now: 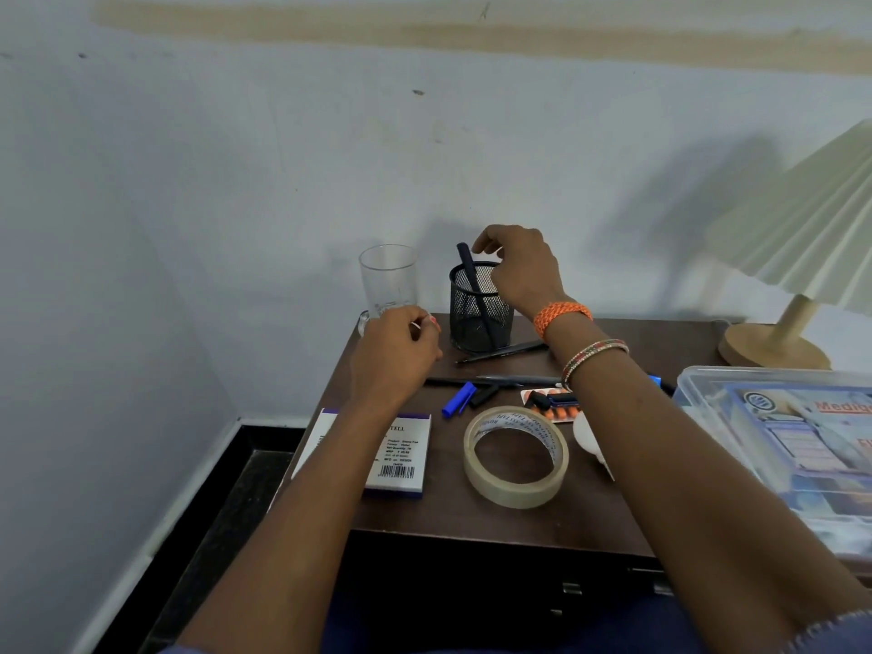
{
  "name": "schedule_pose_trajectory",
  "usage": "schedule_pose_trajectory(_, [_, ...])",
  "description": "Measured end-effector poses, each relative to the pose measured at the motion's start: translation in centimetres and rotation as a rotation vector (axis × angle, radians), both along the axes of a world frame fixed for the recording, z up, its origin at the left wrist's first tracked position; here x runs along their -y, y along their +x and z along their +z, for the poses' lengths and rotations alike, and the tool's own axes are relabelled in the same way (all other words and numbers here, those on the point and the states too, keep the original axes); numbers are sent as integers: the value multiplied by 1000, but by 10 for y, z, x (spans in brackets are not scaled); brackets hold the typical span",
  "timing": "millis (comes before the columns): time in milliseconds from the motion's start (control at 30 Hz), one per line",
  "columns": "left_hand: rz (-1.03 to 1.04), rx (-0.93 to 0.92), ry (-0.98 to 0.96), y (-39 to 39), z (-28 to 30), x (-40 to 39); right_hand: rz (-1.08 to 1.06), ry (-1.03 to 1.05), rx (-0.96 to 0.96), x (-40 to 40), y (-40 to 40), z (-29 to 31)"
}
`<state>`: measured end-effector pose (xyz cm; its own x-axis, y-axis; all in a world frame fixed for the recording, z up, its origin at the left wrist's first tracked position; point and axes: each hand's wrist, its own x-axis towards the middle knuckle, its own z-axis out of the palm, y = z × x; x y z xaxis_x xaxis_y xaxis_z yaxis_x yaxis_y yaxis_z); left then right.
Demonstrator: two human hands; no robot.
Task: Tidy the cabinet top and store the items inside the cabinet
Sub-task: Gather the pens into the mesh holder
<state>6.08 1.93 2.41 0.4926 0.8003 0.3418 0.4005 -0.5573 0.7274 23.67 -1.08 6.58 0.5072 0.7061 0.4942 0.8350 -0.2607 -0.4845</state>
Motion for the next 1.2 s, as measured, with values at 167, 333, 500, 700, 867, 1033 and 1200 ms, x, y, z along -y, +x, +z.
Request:
schedule_pose_trajectory(167, [-22,14,47,3,3,4,-72,101,41,19,11,30])
schedule_pose_trajectory(333, [-84,-14,75,4,10,16,-98,174,58,50,20,59])
schedule_pose_trajectory(500, [-73,-54,120,9,7,19,-115,-107,103,76,21,45])
schedule_pose_trajectory(700, [23,-135,91,11,1,15,-91,-511,214,75,16,-16])
schedule_pose_trajectory(867, [121,-115,43,7,6,13,-41,-753,369,62,3,-39])
schedule_pose_trajectory(1033, [145,-99,38,0,8,10,-17,-752,367,54,0,-43])
schedule_pose_trajectory(1200, [160,-86,32,-9,4,3,26,-693,336,52,-1,-46])
